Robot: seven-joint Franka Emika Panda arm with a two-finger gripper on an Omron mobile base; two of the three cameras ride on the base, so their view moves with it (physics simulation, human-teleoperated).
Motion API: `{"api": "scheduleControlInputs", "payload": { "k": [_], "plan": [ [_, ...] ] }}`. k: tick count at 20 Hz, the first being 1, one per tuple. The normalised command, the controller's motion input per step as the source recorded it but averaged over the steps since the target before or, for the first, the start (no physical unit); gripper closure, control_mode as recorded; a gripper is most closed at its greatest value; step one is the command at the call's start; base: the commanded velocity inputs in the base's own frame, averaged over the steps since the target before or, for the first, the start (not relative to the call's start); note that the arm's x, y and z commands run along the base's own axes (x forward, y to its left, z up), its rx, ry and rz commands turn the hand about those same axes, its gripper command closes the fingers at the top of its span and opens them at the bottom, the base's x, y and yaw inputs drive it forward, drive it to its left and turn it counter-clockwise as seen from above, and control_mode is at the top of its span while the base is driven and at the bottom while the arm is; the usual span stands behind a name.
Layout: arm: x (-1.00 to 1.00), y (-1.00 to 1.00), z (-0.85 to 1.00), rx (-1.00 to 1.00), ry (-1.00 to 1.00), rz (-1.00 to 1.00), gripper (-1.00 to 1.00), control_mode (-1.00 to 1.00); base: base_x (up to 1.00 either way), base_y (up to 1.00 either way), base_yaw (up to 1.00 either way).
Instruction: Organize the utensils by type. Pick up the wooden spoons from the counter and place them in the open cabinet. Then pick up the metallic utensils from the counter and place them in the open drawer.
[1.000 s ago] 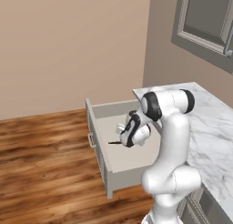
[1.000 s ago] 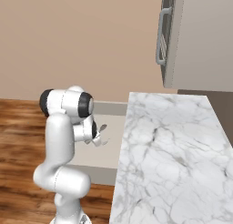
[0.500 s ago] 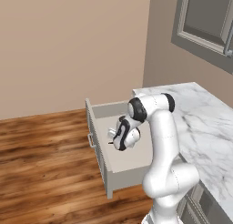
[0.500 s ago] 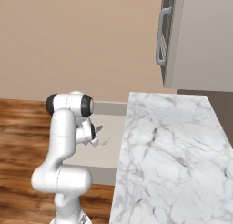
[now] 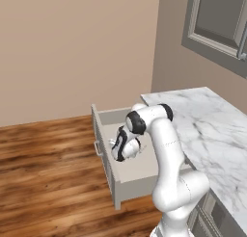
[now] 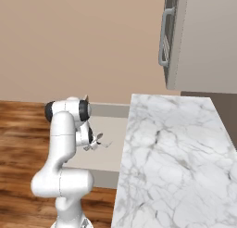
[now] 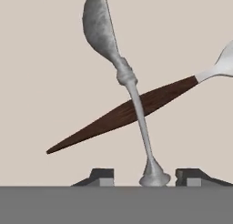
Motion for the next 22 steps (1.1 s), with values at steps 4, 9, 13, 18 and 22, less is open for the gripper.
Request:
{"api": "scheduleControlInputs", "payload": {
  "k": [4,9,13,18,22],
  "plan": [
    [0.29,0.0,-0.34,0.0,0.0,0.06,-1.0,-1.0,0.0,0.0,0.0],
    [-0.21,-0.07,0.18,0.06,-0.16,0.08,-1.0,-1.0,0.0,0.0,0.0],
    [-0.2,-0.28,0.94,0.13,-0.29,0.14,-1.0,-1.0,0.0,0.0,0.0],
    [-0.19,-0.23,1.0,0.08,-0.09,0.06,-1.0,-1.0,0.0,0.0,0.0],
    [-0.33,-0.16,1.0,0.0,0.02,0.03,-1.0,-1.0,0.0,0.0,0.0]
  ]
}}
